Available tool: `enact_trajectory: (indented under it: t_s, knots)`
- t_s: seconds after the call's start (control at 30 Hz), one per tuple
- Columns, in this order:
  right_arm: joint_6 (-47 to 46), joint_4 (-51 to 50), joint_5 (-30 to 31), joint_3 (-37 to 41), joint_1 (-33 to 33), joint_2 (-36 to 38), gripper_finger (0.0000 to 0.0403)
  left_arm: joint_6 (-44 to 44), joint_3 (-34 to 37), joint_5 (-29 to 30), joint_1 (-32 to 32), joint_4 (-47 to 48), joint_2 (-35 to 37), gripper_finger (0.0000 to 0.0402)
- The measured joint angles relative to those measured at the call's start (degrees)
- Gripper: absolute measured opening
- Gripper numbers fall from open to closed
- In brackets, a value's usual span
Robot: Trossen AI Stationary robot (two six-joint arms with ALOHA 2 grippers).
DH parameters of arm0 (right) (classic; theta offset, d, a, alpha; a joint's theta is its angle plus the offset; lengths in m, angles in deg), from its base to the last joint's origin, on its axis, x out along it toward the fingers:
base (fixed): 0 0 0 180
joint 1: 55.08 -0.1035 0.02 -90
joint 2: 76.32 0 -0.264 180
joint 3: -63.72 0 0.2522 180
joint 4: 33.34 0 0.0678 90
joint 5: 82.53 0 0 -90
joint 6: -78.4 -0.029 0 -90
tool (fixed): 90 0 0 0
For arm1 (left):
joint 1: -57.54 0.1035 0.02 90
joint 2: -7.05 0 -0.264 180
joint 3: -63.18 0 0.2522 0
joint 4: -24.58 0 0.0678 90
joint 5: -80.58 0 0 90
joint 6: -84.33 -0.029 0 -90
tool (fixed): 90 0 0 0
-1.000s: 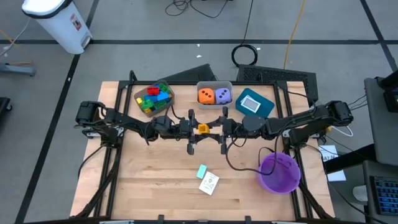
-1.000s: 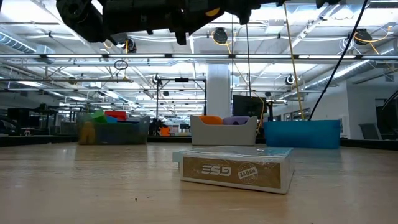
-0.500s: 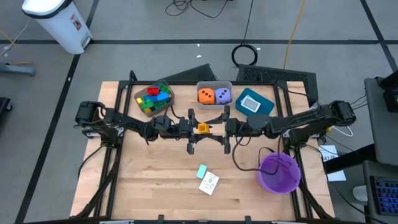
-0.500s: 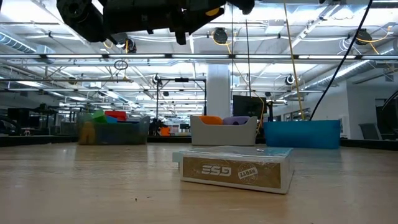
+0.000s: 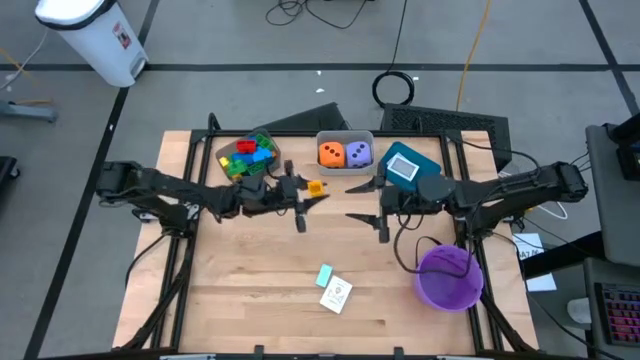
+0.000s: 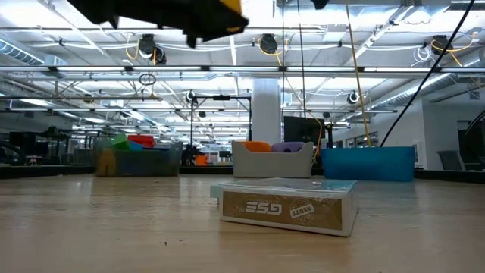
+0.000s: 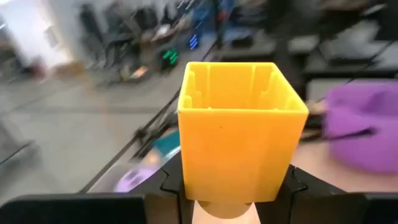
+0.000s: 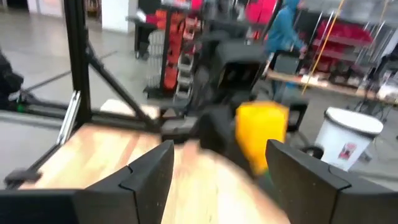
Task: Pick & Place Toys
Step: Put the yellow gamepiece into the black bin
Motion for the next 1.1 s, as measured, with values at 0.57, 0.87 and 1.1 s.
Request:
enact_trajectory:
  t_s: [0.57,0.87,1.1]
  knots:
    - [-6.14,21.38,0.22,17.71,1.27,-0.71,0.0238,17.13,-0.01,13.03,21.92,57.3,17.44,0.0125]
    - [-10.85,23.05,-0.07,21.16,1.81,-0.72,0.0235,30.11,0.0,13.04,37.39,74.22,17.21,0.0125]
    - [-10.51,23.26,-0.04,21.18,1.81,-0.72,0.0231,29.1,1.66,8.93,43.61,73.59,16.64,0.0125]
